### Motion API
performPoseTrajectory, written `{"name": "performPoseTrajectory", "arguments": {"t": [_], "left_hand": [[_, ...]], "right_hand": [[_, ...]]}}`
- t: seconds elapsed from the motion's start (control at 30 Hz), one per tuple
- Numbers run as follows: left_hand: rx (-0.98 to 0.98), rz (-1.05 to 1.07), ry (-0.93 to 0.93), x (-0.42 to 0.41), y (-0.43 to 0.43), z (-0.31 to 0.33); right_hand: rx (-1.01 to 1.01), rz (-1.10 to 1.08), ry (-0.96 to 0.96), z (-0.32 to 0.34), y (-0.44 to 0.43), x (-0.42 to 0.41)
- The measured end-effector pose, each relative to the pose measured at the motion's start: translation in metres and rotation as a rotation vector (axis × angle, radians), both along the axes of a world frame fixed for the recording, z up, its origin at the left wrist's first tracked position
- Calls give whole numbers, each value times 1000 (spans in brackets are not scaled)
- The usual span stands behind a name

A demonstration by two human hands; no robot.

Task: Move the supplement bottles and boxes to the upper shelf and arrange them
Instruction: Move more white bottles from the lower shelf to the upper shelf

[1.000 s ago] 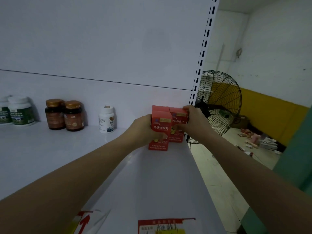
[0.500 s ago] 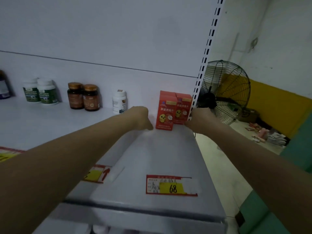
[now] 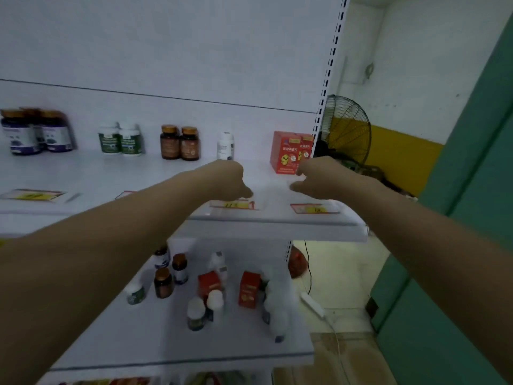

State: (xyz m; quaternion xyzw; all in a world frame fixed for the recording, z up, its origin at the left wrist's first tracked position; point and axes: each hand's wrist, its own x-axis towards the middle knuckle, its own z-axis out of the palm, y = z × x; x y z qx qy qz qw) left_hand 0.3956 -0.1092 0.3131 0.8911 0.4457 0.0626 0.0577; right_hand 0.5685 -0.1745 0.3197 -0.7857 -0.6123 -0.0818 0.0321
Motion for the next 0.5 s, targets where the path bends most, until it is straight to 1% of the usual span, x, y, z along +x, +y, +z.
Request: {"name": "performPoseTrajectory", "arguments": {"t": [0.17,0.27,0.37,0.5], "left_hand": [[74,-104,-143,-71,-50,-14],[79,-160,-200,-95,-85,-29],[-42,-170,-177,-109,-108,-54],[-225,-134,-143,-116,-118,-105]], "right_hand": [[113,-48,79,-22,-59,-70],[104,-75,119,-44,-91,-97],[22,-112,176,-70,-120,-114],[-74,-165,244,-110,-144,-117]]}}
